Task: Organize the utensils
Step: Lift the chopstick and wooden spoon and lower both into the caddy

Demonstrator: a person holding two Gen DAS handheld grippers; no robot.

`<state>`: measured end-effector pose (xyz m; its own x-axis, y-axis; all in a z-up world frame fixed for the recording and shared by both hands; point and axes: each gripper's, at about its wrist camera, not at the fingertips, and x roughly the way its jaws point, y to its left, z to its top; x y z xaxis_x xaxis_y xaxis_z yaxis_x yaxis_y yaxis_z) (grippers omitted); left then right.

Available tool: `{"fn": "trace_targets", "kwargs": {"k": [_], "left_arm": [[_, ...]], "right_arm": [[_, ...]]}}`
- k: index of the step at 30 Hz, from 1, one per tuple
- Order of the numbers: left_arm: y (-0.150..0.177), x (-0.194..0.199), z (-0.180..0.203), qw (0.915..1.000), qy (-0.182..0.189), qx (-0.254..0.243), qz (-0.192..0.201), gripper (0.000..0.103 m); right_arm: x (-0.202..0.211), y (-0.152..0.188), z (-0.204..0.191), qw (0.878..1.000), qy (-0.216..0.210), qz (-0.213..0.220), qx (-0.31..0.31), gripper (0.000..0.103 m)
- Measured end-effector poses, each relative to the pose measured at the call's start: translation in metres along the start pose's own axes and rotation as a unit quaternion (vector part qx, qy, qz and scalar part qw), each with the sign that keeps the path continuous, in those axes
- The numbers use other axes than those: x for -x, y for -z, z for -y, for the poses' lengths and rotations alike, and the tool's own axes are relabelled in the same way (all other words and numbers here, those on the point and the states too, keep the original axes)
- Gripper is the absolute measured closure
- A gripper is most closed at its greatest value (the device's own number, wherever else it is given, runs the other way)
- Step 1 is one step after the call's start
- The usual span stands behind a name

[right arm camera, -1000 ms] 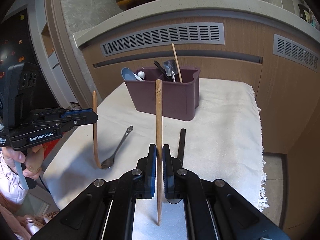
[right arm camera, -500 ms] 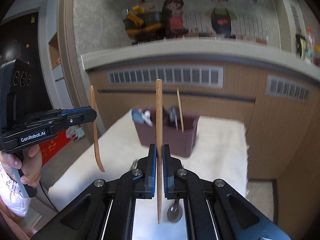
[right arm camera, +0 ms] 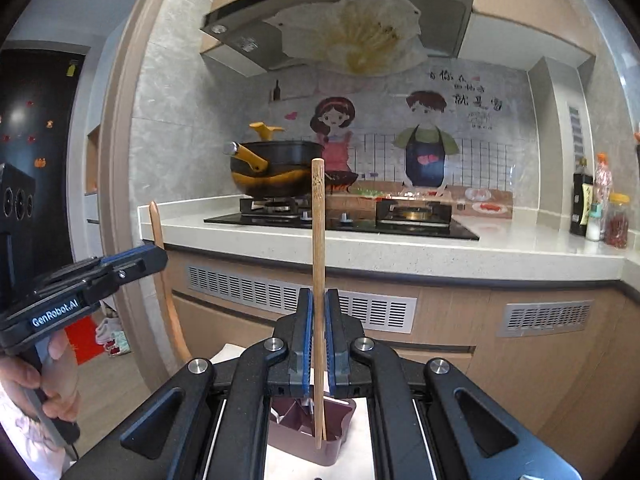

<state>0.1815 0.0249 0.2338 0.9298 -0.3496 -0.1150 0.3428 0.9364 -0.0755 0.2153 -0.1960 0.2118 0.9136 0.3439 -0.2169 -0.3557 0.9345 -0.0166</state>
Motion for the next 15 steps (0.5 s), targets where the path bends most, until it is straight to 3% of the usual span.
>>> {"fn": "trace_targets", "kwargs": {"k": [15], "left_arm": [[0.076, -0.123, -0.056, 0.9953, -0.008, 0.048, -0.084, 0.092]], "right_arm": [[-0.114, 0.052, 0.014, 0.996, -0.011, -0.078, -0.036, 0.098]]}}
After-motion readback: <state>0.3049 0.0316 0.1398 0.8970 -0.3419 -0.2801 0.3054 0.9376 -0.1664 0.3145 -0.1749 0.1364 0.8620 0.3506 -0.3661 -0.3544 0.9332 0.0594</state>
